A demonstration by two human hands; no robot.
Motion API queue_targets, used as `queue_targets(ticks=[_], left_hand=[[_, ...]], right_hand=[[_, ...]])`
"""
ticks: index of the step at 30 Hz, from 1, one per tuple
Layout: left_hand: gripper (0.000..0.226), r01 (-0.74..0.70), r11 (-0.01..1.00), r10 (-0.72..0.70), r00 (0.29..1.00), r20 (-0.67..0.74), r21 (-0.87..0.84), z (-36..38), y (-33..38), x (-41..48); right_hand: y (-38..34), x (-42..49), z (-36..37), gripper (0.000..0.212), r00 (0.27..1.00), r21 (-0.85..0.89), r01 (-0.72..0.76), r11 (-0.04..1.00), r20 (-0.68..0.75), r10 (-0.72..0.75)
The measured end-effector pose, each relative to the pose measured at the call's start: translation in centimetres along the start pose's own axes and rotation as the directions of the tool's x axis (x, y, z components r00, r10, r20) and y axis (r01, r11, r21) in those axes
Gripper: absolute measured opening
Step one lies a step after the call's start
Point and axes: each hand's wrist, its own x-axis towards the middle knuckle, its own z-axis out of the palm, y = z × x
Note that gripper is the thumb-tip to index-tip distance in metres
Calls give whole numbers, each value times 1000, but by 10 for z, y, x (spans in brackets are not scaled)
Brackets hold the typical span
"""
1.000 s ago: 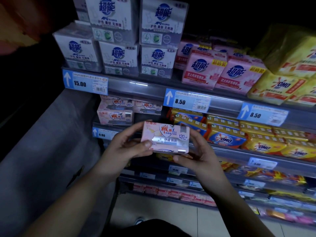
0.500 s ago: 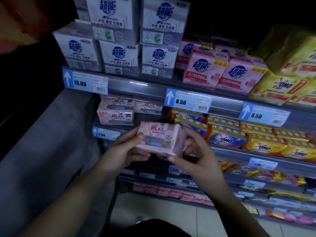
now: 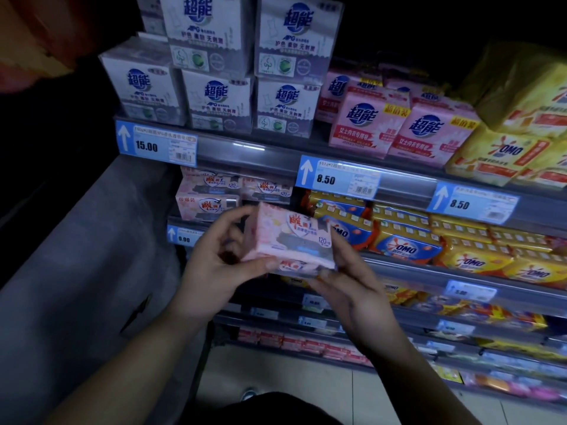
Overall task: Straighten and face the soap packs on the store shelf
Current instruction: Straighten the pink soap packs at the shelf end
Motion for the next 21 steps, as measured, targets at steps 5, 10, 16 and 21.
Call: queue_targets(ticks=[5, 10, 16, 21], left_hand=[[70, -153, 988, 150, 986, 69, 34, 16, 10, -5], [71, -14, 970, 29, 998, -56, 244, 3, -6, -1], [66, 46, 971, -25, 995, -92, 234, 1, -25, 9], [59, 63, 928, 18, 977, -213, 368, -1, -36, 32]], right_hand=[[18, 3, 5, 70, 996, 141, -89, 986, 6, 89], [16, 0, 7, 56, 982, -195, 2, 981, -187, -39], [16, 24, 21, 33, 928, -496, 1, 868, -323, -186], [19, 50, 28, 37, 951, -517, -58, 854, -288, -109]])
